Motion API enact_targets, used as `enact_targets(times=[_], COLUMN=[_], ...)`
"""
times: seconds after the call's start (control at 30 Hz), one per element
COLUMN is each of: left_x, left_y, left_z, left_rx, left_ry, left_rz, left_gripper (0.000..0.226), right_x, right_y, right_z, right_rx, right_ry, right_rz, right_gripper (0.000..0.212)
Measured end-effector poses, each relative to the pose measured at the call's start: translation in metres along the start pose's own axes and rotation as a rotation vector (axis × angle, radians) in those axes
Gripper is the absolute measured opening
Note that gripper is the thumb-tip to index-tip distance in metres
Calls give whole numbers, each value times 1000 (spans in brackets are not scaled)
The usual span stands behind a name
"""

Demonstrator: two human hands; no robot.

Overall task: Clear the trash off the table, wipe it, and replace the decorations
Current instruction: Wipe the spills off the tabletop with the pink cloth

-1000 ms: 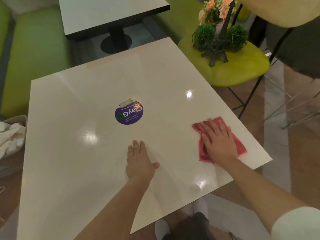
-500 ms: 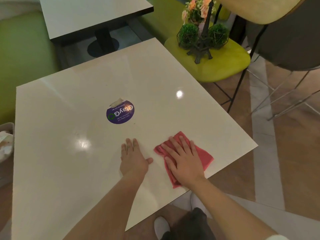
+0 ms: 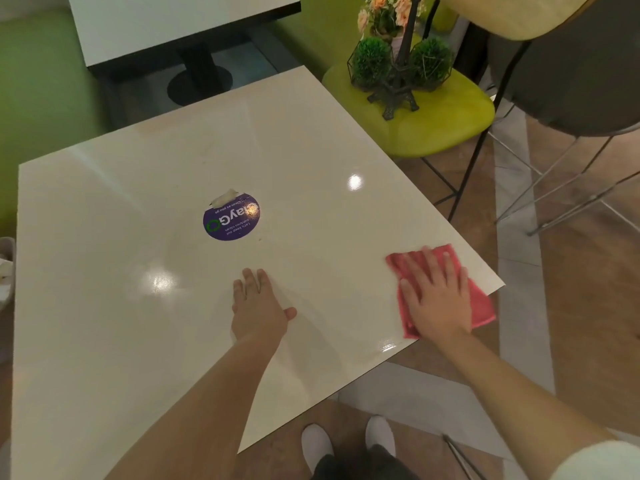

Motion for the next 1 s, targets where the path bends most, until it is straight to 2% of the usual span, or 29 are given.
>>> enact_targets(times=[0.17,0.27,0.37,0.47,0.6,0.7,0.77,0.9,1.0], left_x=[0,-3,-6,1,13,19,22,32,34], left_y=[2,3,10,32,59,67,70,72,67], left_z=[-5,-10,-11,-4,26,60,82,115,118], left_rx=[-28,-47,-53,-10,105,59,-69,-315,-368], left_ry=[-38,-49,-75,-26,138,141,162,269,268], left_rz=[-5,-12,-73,-252,-428,-387,-331,-211,-158], left_gripper=[92,89,81,61,41,49,62,87,90], right_x=[23,31,25,9,-13,-14,-8,10,26], right_y=[58,77,64,40,2,-9,-2,32,66], right_z=[100,120,82,9,-67,-69,-47,46,123], right_rx=[-224,-392,-401,-226,-71,28,-7,-328,-513], right_ry=[-65,-61,-41,-36,-42,-43,-5,6,-8], right_rz=[-12,12,34,26,113,125,86,66,71], right_gripper=[49,45,47,52,53,52,53,55,51])
Point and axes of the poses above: each hand's wrist, its own y-axis away from the middle knuckle, its own x-axis out of the palm, z = x × y, the point moved 5 cm from there along -y, towards the middle knuckle, and after that the axes turned 6 degrees about -x, right-handed, at the moved point
